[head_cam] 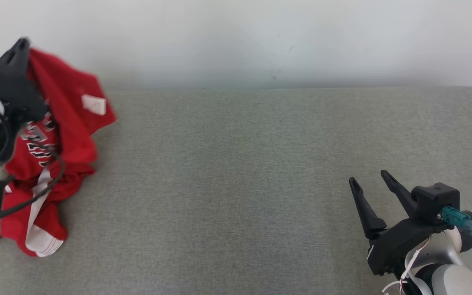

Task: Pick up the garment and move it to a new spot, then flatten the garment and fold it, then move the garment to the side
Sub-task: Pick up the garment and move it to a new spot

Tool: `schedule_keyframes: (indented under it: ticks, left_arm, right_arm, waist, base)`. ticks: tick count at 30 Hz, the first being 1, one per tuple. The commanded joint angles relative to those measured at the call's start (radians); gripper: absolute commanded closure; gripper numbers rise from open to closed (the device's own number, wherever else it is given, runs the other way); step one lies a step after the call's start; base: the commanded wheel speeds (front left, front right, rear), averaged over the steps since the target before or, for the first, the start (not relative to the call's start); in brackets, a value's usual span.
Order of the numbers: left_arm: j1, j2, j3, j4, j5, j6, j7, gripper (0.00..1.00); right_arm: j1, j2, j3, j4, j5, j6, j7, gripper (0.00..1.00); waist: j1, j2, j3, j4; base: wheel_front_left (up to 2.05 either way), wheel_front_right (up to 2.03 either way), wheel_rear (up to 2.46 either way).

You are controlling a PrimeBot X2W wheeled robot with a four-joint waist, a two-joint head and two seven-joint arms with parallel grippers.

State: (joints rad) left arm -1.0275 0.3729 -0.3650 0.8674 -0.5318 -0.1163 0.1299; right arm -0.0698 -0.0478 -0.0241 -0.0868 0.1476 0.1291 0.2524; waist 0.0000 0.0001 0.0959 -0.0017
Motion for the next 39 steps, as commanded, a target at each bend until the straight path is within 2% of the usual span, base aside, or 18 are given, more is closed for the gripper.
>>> schedule_keyframes:
  ticks: [1,10,18,30,39]
  left_arm:
    - [-0.013,-0.006,-0.009,-0.035,-0.009,-0.006,0.007,1.0]
    - [0.024,-0.061,-0.064,-0.254,-0.032,-0.008,0.06,1.0]
    - [0.093,-0.171,-0.142,-0.431,-0.053,-0.006,0.094,1.0]
    - [0.165,-0.289,-0.256,-0.477,-0.066,-0.007,0.049,1.0]
    - [0.279,-0.32,-0.379,-0.46,-0.131,0.005,-0.015,1.0]
  right_arm:
    - [0.005,-0.005,-0.005,0.003,0.006,0.003,-0.01,0.0]
    - [0.008,-0.005,-0.015,0.037,0.022,0.003,-0.036,0.0]
    - [-0.003,-0.005,-0.038,0.054,0.024,0.003,-0.053,0.0]
    - [-0.007,-0.005,-0.055,0.06,0.028,0.003,-0.063,0.0]
    - [0.005,-0.005,-0.065,0.058,0.031,0.003,-0.061,0.0]
  waist:
    - [0.0,-0.0001,-0.001,-0.014]
    - [0.0,-0.0001,0.001,-0.071]
    - [0.0,-0.0001,0.007,-0.115]
    - [0.0,-0.0001,0.008,-0.138]
    - [0.0,-0.0001,0.008,-0.135]
  base:
    - [0.0,0.0,0.0]
    - [0.0,0.0,0.0]
    - [0.0,0.0,0.0]
    - [0.0,0.0,0.0]
    - [0.0,0.0,0.0]
